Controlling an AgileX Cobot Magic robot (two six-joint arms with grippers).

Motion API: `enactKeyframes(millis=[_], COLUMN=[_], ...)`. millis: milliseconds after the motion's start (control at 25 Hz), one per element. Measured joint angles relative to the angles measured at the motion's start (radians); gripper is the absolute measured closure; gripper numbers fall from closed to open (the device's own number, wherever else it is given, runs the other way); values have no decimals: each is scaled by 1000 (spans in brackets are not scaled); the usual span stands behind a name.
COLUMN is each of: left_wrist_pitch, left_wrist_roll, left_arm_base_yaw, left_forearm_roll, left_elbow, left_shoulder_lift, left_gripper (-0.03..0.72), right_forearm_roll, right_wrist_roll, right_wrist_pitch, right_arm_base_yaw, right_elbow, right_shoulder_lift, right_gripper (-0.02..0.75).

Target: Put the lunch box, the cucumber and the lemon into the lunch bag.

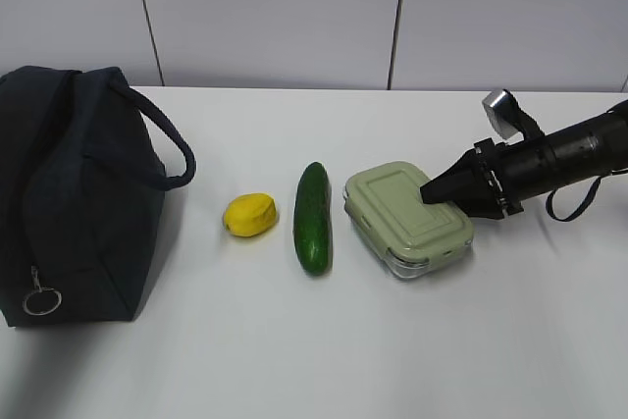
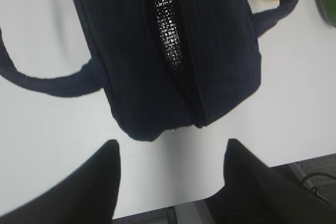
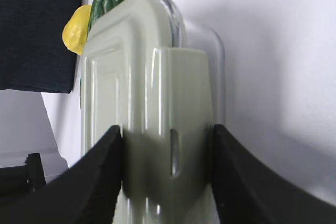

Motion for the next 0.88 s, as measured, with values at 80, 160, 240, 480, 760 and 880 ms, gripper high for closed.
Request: enactKeyframes(millis=[80,160,240,480,760,880], left_wrist_pitch=[0,1,17,16,-12,-18], left_wrist_roll=[0,0,2,40,98,105], left_arm_base_yaw=[17,41,69,108,108,108], left_forearm_roll=[0,10,28,45,-1,-5], left_elbow=[-36,-68,-91,-116,-116,-116], left_shoulder_lift=[37,70,99,175,259,284], left_gripper=[249,249,248,246,246,246], right_forearm_roll=[-1,-4,-4,-4,-4,-4], right_wrist_roll=[3,3,3,5,5,5], right_wrist_pitch=[0,0,0,0,0,0], right_arm_base_yaw=[0,0,0,0,0,0], right_elbow=[-2,-2,-2,-2,-2,-2], right_shoulder_lift=[0,0,0,0,0,-2], right_gripper=[360,360,360,360,360,360])
